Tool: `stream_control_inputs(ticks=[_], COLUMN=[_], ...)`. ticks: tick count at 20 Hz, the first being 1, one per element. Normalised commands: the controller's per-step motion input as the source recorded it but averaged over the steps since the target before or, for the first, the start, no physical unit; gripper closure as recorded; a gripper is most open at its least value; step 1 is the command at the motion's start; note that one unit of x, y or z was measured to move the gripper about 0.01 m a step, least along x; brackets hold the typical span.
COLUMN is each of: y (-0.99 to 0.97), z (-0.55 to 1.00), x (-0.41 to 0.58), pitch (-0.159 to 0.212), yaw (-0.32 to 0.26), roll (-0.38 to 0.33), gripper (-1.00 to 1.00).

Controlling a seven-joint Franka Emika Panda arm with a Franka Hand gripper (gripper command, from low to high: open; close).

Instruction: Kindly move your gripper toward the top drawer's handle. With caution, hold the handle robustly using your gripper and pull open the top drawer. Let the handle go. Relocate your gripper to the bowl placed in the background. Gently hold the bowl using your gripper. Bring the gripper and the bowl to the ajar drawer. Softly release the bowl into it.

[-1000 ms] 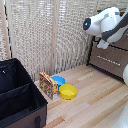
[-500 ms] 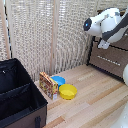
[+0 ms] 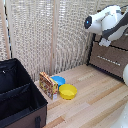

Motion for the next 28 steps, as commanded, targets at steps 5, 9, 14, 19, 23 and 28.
stream_control_inputs(ticks=[5, 9, 14, 19, 23, 28], y=[0.82, 0.86, 0.88, 0.83, 0.14, 0.03], z=[-0.16, -0.03, -0.02, -0.04, 0.00, 0.00], x=[0.281, 0.209, 0.142, 0.162, 0.144, 0.142], pitch=[0.000, 0.000, 0.000, 0.000, 0.005, 0.019], yaw=[-0.084, -0.074, -0.085, -0.079, -0.002, 0.018], roll=[0.038, 0.038, 0.002, 0.000, -0.031, 0.002], gripper=[1.00, 1.00, 1.00, 1.00, -1.00, -1.00])
